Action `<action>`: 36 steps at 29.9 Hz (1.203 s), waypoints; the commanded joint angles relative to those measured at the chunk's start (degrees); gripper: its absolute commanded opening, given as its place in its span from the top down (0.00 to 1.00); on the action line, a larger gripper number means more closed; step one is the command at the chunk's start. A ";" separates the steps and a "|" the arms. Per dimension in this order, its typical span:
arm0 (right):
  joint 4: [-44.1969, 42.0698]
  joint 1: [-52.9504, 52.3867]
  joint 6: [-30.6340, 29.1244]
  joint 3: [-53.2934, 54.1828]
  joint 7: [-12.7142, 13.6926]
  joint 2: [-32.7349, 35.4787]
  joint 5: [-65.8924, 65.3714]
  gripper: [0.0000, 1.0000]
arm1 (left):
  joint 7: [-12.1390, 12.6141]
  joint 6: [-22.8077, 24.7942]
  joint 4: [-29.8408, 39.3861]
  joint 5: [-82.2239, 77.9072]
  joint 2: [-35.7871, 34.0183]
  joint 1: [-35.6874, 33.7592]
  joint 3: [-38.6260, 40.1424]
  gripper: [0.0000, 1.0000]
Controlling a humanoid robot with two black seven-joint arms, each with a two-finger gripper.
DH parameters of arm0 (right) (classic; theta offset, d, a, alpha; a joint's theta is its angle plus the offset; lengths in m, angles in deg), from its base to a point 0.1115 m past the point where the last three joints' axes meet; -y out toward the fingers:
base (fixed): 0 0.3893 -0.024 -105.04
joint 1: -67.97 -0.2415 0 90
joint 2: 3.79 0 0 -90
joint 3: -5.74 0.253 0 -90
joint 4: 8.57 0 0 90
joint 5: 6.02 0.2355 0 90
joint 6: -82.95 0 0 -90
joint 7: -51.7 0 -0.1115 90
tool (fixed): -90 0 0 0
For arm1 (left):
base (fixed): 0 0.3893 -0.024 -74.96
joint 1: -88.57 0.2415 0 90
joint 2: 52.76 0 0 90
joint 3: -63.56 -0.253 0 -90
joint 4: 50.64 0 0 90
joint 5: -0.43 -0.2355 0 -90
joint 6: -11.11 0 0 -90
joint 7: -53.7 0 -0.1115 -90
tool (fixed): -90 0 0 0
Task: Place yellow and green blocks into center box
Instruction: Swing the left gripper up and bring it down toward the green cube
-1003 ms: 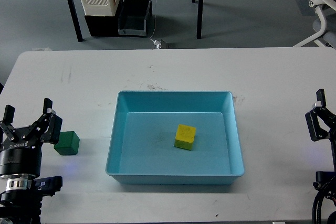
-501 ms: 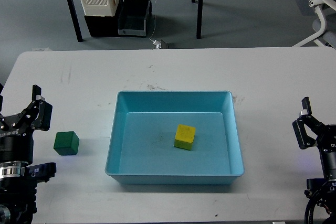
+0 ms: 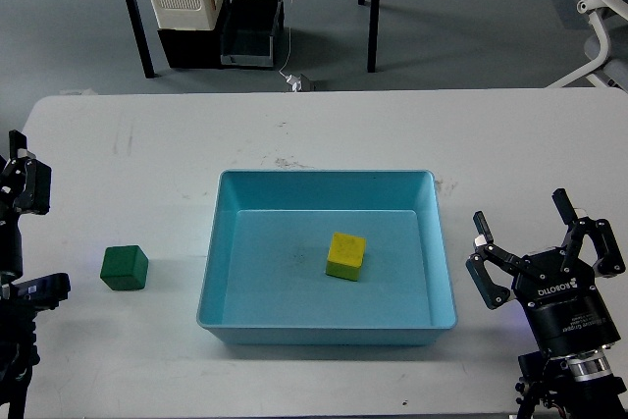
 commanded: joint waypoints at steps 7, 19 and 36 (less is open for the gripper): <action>0.01 0.00 0.00 -0.87 0.60 0.00 -0.06 0.00 | 0.38 0.00 0.94 -0.13 -8.56 -2.39 -0.16 0.00; 0.53 -0.09 0.00 -1.22 0.52 0.00 0.11 0.00 | -0.14 0.00 1.38 -2.14 -38.88 -7.84 -3.49 0.00; 1.68 0.00 0.00 -0.34 0.16 0.00 0.20 0.00 | 0.29 0.00 -13.74 -17.69 -41.98 -49.32 -46.03 0.00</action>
